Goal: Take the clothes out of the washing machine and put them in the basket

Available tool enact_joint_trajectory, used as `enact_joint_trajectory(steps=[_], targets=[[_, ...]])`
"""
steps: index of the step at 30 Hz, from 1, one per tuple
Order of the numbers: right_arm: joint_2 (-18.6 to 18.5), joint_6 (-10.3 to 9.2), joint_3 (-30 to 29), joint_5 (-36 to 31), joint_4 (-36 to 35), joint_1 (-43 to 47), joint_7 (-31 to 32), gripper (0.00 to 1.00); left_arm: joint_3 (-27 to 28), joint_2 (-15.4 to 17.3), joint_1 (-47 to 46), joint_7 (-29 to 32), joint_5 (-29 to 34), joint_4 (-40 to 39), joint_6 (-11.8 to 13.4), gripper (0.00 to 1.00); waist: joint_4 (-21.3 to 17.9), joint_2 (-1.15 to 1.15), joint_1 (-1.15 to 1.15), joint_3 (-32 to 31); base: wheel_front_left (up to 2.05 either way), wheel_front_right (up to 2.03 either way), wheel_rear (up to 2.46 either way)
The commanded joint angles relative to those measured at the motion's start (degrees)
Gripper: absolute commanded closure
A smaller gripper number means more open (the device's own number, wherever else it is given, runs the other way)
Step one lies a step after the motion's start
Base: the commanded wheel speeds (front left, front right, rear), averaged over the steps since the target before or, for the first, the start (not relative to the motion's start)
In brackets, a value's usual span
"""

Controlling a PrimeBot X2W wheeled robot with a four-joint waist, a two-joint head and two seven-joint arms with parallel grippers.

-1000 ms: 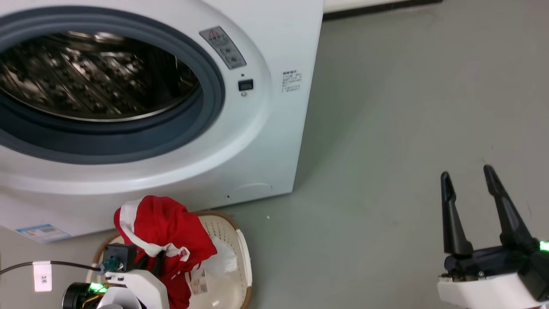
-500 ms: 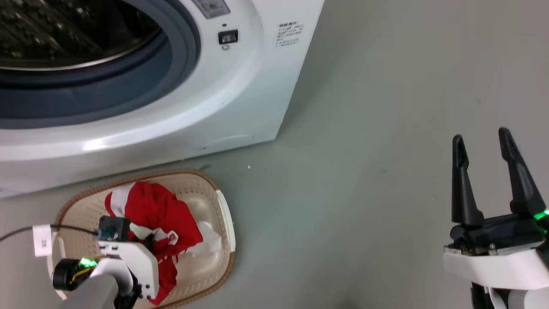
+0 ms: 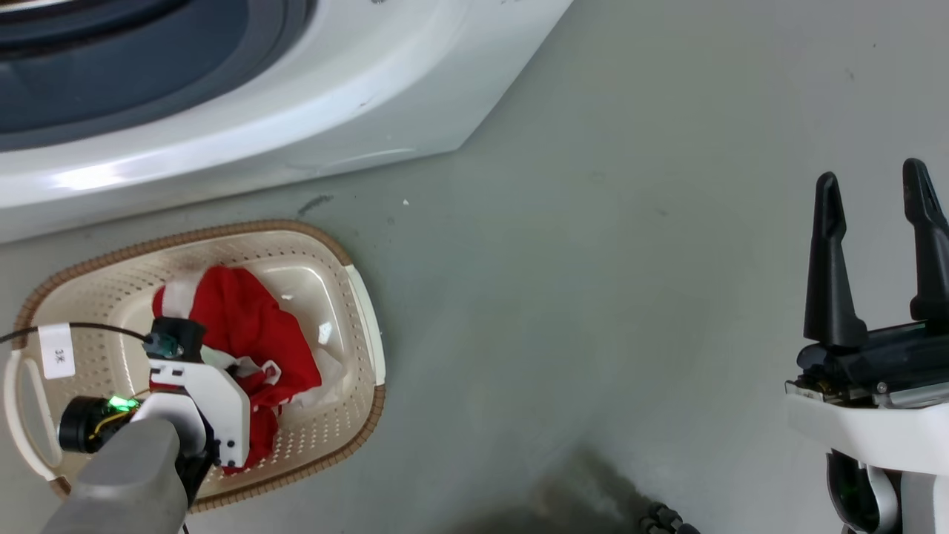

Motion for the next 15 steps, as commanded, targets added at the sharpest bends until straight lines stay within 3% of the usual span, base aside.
enact_joint_trajectory(steps=[1, 5, 6, 7, 15], targets=[[0.03, -0.04, -0.08, 0.53, -0.36, -1.20, -0.13, 0.00, -0.18, 0.39, -1.52, 0.19, 0.34, 0.51, 0.25, 1.00, -0.35, 0.00, -0.01, 2.43, 0.00, 0.00, 0.00], [0.03, -0.04, 0.20, 0.84, -0.33, -1.92, -0.13, 0.00, -0.49, 0.41, -2.68, -0.06, 0.61, 1.21, 0.83, 1.00, -0.53, 0.00, -0.01, 3.94, 0.00, 0.00, 0.00], [0.02, -0.04, 0.21, 0.93, -0.26, -2.02, -0.13, 0.00, -0.54, 0.36, -2.98, -0.56, 0.73, 1.28, 1.01, 0.83, -0.57, 0.00, -0.01, 4.08, 0.00, 0.00, 0.00], [0.03, -0.04, 0.19, 1.05, -0.11, -2.11, -0.13, 0.00, -0.69, 0.26, -3.21, -0.99, 0.96, 1.38, 1.05, 0.02, -0.62, 0.00, -0.01, 4.10, 0.00, 0.00, 0.00], [0.02, -0.04, 0.34, 0.73, 1.11, -1.21, -0.13, 0.00, -1.10, -0.81, -1.62, -3.51, 0.95, 1.91, 1.50, 0.00, -0.36, 0.00, -0.01, 0.76, 0.00, 0.00, 0.00]])
